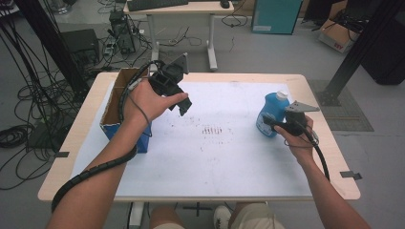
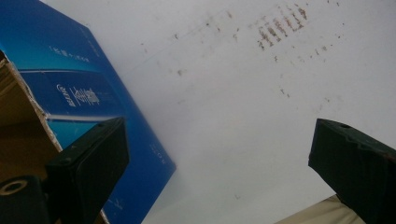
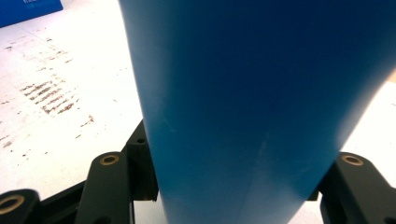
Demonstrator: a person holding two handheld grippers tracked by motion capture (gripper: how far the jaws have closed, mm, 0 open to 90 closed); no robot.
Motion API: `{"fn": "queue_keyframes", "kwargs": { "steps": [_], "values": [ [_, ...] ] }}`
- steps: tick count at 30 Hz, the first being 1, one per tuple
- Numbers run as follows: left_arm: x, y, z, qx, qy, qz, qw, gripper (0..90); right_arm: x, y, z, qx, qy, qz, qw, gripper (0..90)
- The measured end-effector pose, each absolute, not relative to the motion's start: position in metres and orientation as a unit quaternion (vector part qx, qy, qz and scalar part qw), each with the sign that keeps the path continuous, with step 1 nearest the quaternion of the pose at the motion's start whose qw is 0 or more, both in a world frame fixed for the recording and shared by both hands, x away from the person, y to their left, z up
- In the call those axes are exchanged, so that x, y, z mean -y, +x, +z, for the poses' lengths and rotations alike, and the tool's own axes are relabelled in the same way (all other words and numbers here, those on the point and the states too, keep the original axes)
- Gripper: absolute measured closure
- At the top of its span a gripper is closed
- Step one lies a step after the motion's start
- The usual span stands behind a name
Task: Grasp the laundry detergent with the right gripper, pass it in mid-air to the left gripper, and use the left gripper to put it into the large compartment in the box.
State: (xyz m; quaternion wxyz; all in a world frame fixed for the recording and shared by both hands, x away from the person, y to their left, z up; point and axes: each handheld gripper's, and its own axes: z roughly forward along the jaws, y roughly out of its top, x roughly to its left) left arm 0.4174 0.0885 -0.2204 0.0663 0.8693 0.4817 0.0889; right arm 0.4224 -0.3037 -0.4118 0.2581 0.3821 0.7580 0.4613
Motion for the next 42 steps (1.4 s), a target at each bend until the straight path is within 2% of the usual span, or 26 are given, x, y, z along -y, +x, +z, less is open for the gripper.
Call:
{"fn": "queue_keyframes", "kwargs": {
  "steps": [42],
  "values": [
    [-0.0926, 0.4122, -0.2161, -0.488, 0.865, 0.095, 0.066, 5.6, 0.3025, 0.4225, -0.4115, -0.756, 0.386, 0.460, 0.261, 43.3]
  ]
}}
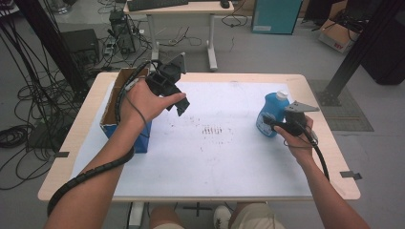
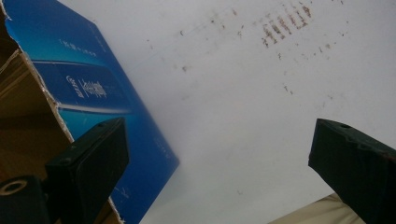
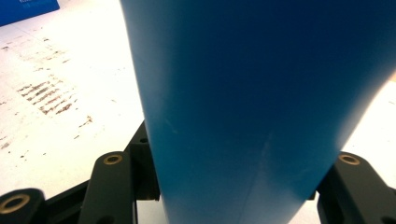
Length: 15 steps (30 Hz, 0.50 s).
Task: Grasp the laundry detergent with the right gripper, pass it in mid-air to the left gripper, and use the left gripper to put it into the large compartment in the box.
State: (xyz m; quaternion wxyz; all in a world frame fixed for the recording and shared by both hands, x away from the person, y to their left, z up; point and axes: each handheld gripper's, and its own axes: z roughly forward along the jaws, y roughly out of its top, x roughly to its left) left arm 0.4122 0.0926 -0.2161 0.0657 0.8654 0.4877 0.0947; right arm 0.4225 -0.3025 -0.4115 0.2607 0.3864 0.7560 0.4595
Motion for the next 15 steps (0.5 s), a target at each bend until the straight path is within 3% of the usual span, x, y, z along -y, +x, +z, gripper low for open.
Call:
{"fn": "queue_keyframes", "kwargs": {
  "steps": [15],
  "values": [
    [-0.0920, 0.4113, -0.2148, -0.489, 0.864, 0.097, 0.066, 5.6, 0.3024, 0.4222, -0.4114, -0.756, 0.387, 0.459, 0.260, 43.4]
  ]
}}
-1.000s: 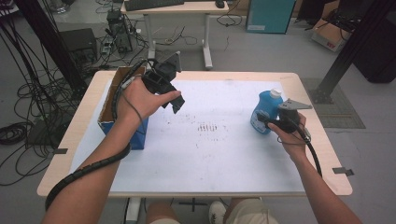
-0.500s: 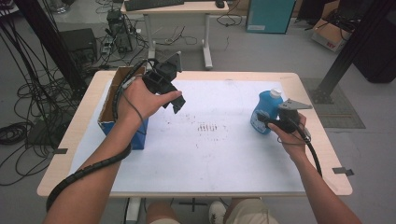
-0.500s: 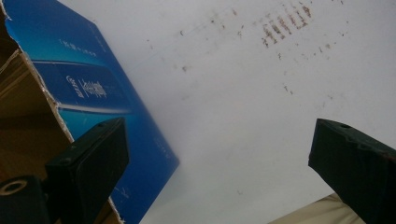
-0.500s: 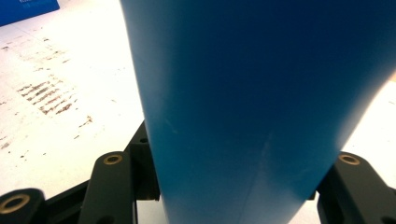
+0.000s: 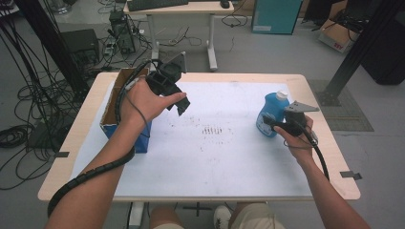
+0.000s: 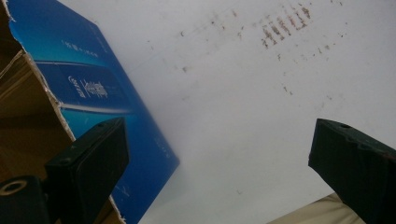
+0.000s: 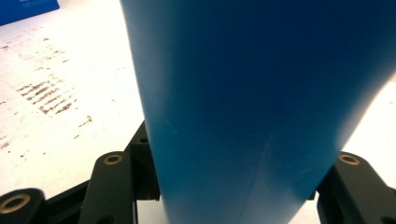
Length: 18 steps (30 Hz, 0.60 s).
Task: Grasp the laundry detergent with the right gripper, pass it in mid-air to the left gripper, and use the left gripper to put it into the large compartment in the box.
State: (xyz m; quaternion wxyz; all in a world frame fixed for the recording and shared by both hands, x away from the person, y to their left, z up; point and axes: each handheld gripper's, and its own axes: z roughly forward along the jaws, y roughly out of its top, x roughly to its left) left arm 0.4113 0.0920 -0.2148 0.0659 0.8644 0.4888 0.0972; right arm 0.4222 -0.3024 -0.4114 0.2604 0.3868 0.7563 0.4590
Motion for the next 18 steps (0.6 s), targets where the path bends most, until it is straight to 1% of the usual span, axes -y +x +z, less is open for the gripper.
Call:
{"fn": "queue_keyframes", "kwargs": {
  "steps": [18],
  "values": [
    [-0.0903, 0.4126, -0.2133, -0.482, 0.868, 0.098, 0.062, 5.6, 0.3023, 0.4222, -0.4115, -0.756, 0.387, 0.459, 0.261, 43.5]
  ]
}}
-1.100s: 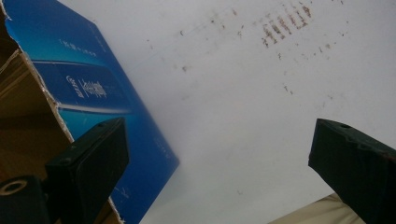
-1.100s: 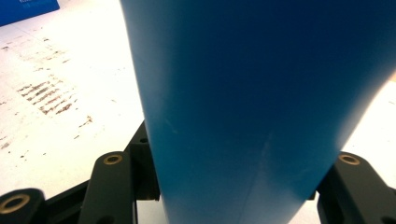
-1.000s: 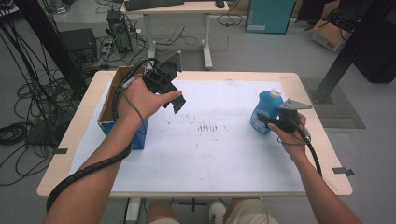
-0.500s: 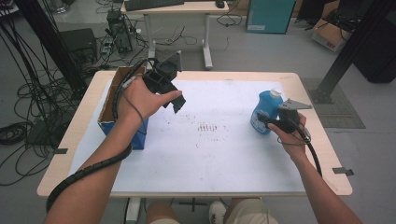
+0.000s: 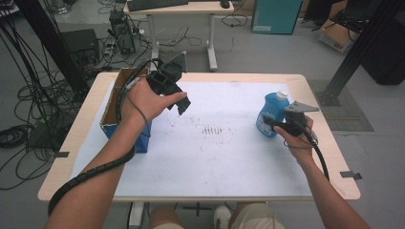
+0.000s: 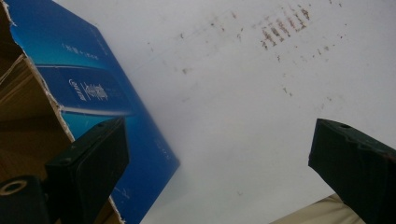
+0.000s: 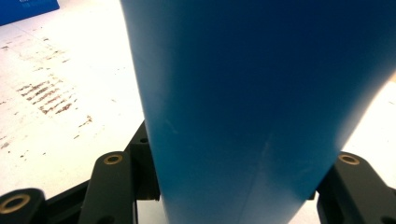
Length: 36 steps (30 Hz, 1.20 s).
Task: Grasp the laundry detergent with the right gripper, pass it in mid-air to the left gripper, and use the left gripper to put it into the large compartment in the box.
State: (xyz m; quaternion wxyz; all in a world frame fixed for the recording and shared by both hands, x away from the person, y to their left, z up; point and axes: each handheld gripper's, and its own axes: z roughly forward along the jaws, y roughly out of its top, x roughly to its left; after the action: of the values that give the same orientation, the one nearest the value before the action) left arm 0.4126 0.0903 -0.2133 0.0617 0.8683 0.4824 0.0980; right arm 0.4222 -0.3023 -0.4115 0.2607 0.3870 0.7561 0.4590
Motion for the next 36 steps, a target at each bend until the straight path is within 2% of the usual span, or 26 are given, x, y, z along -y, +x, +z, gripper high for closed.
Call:
{"fn": "queue_keyframes", "kwargs": {
  "steps": [36],
  "values": [
    [-0.0871, 0.4133, -0.2127, -0.480, 0.870, 0.100, 0.063, 5.6, 0.3022, 0.4219, -0.4116, -0.756, 0.387, 0.459, 0.261, 44.1]
  ]
}}
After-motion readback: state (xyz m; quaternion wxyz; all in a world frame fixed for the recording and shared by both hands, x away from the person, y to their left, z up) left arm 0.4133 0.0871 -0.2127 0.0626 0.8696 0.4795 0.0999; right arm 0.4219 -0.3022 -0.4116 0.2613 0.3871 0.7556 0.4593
